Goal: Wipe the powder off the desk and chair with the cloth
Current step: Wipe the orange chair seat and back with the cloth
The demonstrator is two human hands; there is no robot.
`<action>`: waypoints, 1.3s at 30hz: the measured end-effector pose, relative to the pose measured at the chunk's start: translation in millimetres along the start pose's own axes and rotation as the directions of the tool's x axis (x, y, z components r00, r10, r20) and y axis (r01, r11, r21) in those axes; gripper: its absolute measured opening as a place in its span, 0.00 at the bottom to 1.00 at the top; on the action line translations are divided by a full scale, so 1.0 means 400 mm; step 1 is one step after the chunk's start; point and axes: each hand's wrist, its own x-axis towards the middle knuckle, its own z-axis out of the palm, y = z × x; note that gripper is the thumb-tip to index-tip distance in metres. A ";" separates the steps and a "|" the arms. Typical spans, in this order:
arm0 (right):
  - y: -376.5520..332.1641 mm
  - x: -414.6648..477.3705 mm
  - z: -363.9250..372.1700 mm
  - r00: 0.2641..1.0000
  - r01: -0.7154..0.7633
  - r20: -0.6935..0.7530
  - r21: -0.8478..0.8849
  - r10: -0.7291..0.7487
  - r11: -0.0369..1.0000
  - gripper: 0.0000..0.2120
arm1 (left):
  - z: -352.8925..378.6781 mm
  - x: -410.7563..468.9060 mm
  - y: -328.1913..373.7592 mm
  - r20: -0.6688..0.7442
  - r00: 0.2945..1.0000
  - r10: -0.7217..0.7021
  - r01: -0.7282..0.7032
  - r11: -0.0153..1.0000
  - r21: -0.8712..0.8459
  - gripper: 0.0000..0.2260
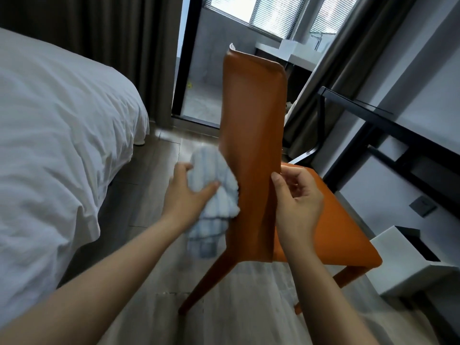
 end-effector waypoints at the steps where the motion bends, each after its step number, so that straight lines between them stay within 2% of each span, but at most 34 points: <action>1: -0.001 -0.001 0.000 1.000 0.004 -0.005 -0.001 -0.004 1.000 0.03 | -0.022 0.020 0.043 -0.036 0.998 0.061 -0.061 0.998 -0.023 0.27; 6: -0.012 -0.005 0.000 1.000 -0.009 -0.008 -0.004 0.008 1.000 0.03 | -0.108 0.088 0.232 -0.139 0.953 0.268 -0.281 0.956 -0.082 0.27; 9: -0.016 -0.004 0.000 1.000 -0.024 -0.002 -0.012 0.024 1.000 0.03 | -0.125 0.108 0.304 -0.206 0.925 0.319 -0.342 0.936 -0.085 0.27; 12: -0.016 -0.003 0.001 0.999 -0.035 0.000 -0.017 0.035 0.999 0.03 | -0.105 0.126 0.351 -0.191 0.925 0.328 -0.348 0.933 -0.087 0.28; 22: -0.013 -0.008 -0.007 0.999 -0.031 0.011 0.005 0.031 0.999 0.05 | -0.008 0.139 0.255 -0.188 0.964 0.191 -0.218 0.966 -0.137 0.26; 28: -0.006 -0.009 -0.008 1.000 -0.014 0.003 0.009 0.014 1.000 0.04 | 0.056 0.147 0.118 -0.073 0.997 -0.006 -0.003 0.991 -0.132 0.24; 35: 0.000 -0.011 -0.005 1.000 0.014 -0.017 0.006 -0.014 1.000 0.06 | 0.142 0.098 -0.038 0.033 0.982 -0.185 0.187 0.981 -0.046 0.21; 39: 0.003 -0.010 -0.006 1.000 0.026 -0.018 0.020 -0.025 0.999 0.05 | 0.177 0.070 -0.106 0.062 0.968 -0.242 0.240 0.970 0.034 0.20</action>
